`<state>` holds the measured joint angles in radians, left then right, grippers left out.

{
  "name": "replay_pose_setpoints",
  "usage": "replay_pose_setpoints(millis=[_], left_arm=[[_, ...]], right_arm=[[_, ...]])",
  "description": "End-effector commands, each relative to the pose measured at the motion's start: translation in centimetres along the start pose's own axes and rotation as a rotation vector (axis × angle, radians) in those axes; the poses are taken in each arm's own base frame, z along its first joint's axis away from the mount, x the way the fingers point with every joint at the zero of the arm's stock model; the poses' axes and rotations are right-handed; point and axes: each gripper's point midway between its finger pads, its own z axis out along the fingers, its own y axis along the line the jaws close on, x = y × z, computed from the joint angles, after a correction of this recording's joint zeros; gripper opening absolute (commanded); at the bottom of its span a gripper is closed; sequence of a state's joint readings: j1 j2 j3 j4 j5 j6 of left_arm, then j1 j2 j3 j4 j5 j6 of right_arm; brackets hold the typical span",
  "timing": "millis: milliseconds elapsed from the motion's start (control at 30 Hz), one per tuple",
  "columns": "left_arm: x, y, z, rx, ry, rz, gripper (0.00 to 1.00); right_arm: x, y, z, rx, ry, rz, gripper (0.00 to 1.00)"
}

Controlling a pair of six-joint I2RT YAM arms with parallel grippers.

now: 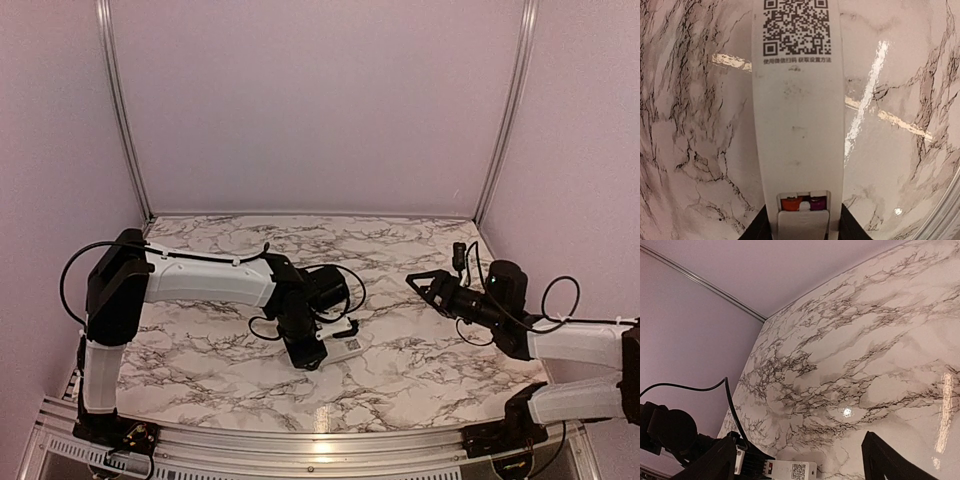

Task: Load the batteries into the remote control
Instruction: Place the remote control without the battery cover at the center of the board.

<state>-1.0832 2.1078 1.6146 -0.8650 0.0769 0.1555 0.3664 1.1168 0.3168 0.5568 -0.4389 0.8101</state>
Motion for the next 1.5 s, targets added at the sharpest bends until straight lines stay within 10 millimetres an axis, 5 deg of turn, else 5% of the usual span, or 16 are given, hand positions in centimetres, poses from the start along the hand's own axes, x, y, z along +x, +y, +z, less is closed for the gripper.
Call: replay_pose_setpoints(millis=[0, 133, 533, 1167, 1467], left_arm=[[-0.8, -0.8, -1.3, 0.02, -0.053, 0.098, 0.12], [-0.6, -1.1, -1.0, 0.034, -0.048, 0.13, 0.15], [-0.1, -1.5, 0.2, 0.063, -0.023, 0.195, 0.21], [0.7, -0.7, 3.1, 0.039, 0.04, 0.21, 0.34], [0.8, 0.0, 3.6, 0.003, 0.059, 0.196, 0.51]], right_arm=[[-0.4, -0.6, -1.0, 0.063, -0.01, -0.115, 0.88], [-0.8, 0.3, -1.8, 0.046, -0.032, -0.168, 0.99], [-2.1, 3.3, -3.5, -0.034, -0.093, -0.274, 0.99], [-1.7, 4.1, -3.1, -0.075, -0.053, -0.306, 0.95], [-1.6, 4.2, -3.1, -0.081, -0.046, -0.315, 0.94]])
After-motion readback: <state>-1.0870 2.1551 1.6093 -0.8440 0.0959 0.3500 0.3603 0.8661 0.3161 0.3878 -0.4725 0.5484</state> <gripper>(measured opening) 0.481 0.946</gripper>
